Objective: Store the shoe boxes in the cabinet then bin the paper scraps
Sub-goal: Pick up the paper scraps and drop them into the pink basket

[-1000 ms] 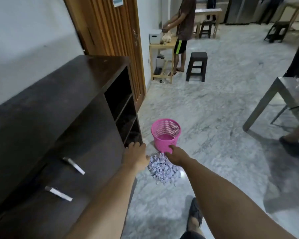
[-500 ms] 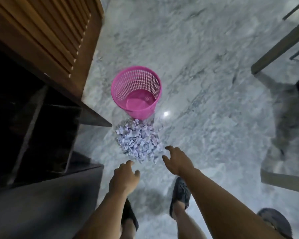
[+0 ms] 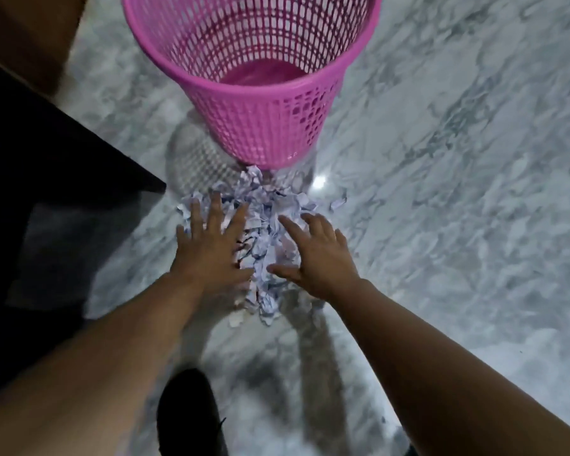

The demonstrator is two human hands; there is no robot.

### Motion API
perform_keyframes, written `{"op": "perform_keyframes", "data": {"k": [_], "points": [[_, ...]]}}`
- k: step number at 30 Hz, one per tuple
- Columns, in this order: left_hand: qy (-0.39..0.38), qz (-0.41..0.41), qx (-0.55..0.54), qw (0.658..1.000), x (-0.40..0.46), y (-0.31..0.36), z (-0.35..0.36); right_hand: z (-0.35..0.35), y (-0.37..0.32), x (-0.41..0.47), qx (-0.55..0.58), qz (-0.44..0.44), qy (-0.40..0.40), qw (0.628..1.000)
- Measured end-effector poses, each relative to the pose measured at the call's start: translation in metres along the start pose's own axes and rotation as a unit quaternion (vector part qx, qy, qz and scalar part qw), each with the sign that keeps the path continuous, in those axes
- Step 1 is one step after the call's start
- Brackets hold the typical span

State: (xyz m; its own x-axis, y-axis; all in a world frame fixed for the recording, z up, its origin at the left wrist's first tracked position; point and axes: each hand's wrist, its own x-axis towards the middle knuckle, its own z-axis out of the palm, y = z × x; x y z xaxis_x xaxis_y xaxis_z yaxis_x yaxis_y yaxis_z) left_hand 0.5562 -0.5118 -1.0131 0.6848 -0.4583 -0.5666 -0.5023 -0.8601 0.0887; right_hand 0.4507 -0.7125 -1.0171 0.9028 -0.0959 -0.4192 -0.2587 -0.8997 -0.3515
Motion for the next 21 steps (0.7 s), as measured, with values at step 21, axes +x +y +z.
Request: {"op": "perform_keyframes", "data": {"k": [21], "points": [[0.062,0.204,0.007,0.977,0.059,0.013,0.030,0.067,0.044,0.040,-0.044,0.015,0.045,0.998]]}}
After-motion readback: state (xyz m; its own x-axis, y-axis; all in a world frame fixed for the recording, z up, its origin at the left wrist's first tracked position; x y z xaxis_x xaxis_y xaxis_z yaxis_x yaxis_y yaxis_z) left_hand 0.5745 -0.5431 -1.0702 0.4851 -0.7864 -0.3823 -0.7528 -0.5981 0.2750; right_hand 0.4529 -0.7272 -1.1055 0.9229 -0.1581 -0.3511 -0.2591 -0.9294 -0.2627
